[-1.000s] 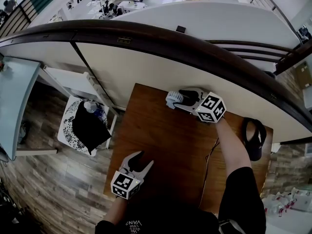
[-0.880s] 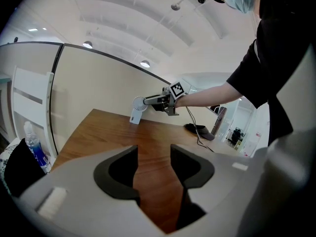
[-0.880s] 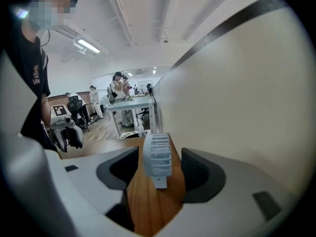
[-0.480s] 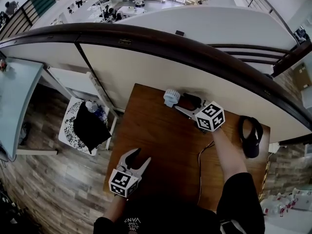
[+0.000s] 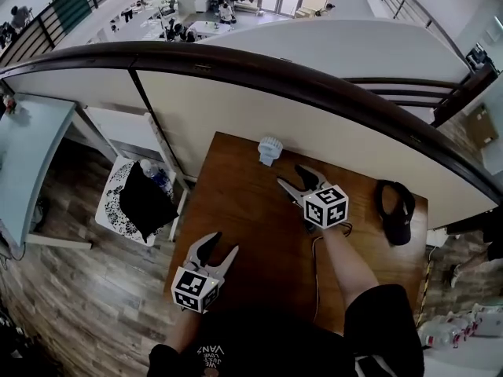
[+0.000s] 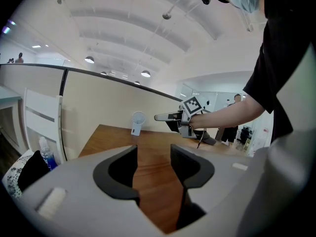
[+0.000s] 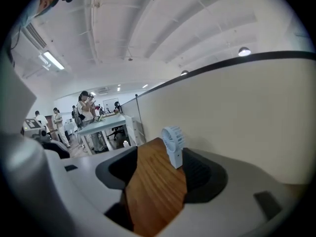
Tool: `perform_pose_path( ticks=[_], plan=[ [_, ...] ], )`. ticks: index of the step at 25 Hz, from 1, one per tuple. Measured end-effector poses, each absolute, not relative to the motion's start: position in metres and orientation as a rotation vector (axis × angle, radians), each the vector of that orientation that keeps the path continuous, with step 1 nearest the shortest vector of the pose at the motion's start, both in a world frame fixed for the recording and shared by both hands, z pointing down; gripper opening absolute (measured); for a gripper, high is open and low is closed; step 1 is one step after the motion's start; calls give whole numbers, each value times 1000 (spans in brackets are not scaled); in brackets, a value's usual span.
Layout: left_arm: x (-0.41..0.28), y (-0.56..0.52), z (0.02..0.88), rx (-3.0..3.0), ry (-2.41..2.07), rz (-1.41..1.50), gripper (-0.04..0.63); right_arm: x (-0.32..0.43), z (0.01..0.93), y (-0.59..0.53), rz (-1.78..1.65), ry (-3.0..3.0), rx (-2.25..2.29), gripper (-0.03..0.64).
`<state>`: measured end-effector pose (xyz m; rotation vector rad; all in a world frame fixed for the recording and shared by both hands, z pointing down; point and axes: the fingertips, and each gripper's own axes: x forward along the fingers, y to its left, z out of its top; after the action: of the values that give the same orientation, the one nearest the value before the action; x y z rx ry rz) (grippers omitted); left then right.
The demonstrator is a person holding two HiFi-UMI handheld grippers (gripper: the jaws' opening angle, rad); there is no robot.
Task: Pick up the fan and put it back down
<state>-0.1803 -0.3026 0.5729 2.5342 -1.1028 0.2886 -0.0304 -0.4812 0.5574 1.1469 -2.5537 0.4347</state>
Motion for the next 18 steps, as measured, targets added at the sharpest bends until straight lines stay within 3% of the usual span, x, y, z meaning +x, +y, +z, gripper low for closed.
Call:
perform_pose_path(
  ticks=[18],
  plan=[
    [-181,-232,548,2499,-1220,245,199,4,527,-347,469,-2549,1359,255]
  ],
)
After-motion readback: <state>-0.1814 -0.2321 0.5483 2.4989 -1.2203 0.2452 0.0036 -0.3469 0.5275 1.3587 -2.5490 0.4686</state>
